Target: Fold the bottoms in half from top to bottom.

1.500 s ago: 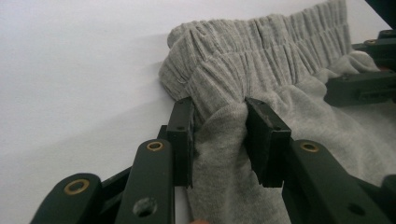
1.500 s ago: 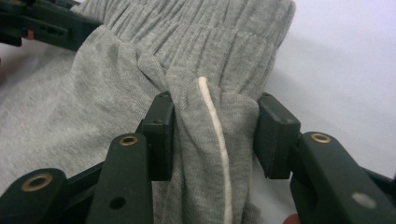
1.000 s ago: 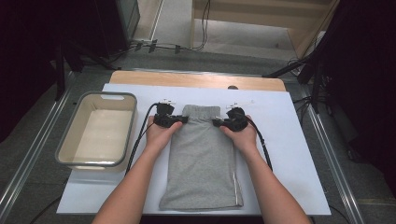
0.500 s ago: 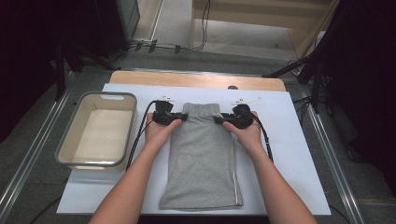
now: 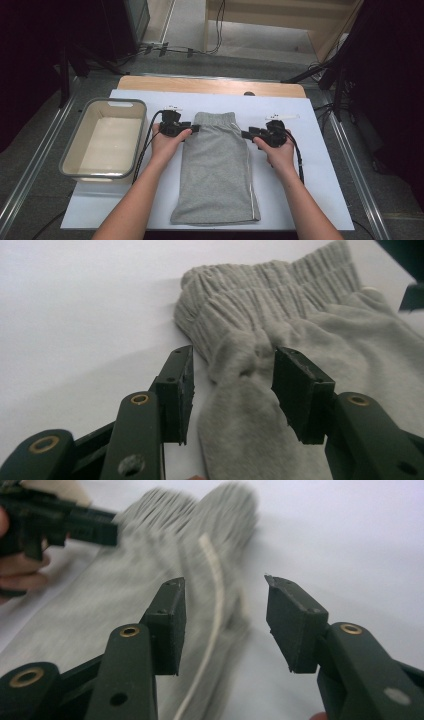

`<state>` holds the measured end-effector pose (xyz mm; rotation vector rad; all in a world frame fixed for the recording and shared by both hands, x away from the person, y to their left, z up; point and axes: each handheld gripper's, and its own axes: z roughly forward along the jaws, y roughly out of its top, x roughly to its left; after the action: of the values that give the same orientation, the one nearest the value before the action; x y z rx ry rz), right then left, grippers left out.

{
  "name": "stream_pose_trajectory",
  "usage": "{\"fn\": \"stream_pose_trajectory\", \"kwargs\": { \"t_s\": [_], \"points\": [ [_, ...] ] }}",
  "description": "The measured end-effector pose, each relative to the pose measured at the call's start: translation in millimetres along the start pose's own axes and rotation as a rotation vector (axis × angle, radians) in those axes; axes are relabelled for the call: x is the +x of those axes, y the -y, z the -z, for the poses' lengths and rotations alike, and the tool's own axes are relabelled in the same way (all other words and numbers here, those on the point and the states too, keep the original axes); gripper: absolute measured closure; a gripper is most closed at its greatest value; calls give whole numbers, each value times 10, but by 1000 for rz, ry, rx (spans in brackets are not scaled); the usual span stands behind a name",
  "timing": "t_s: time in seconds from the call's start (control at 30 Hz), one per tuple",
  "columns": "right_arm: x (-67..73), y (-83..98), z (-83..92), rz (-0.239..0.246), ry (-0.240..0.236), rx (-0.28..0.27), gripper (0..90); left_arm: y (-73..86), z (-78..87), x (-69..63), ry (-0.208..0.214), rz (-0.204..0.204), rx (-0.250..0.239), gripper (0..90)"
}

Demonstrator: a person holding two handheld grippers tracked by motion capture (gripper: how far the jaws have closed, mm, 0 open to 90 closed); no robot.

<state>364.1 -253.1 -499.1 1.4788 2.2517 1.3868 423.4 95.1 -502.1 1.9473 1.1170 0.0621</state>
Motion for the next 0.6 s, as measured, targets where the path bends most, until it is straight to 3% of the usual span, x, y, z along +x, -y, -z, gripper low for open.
{"fn": "stream_pose_trajectory", "kwargs": {
  "t_s": [0.07,0.13,0.23,0.33,0.43,0.5,0.6],
  "points": [
    [93,92,-17,23,14,27,644,31,0,-20,-10,-20,18,506],
    [202,168,-3,54,41,-2,720,56,0,-32,-23,-29,23,509],
    [368,239,16,104,42,-34,804,61,17,-39,-32,-25,18,518],
    [510,281,-8,162,55,-31,823,41,28,-61,-31,-24,4,517],
    [591,314,-59,184,30,-3,825,32,30,-85,-33,-30,-3,515],
    [629,338,-89,212,35,15,825,30,23,-100,-32,-32,-3,512],
    [629,363,-101,215,30,24,825,36,9,-107,-35,-32,2,508]
  ]
}}
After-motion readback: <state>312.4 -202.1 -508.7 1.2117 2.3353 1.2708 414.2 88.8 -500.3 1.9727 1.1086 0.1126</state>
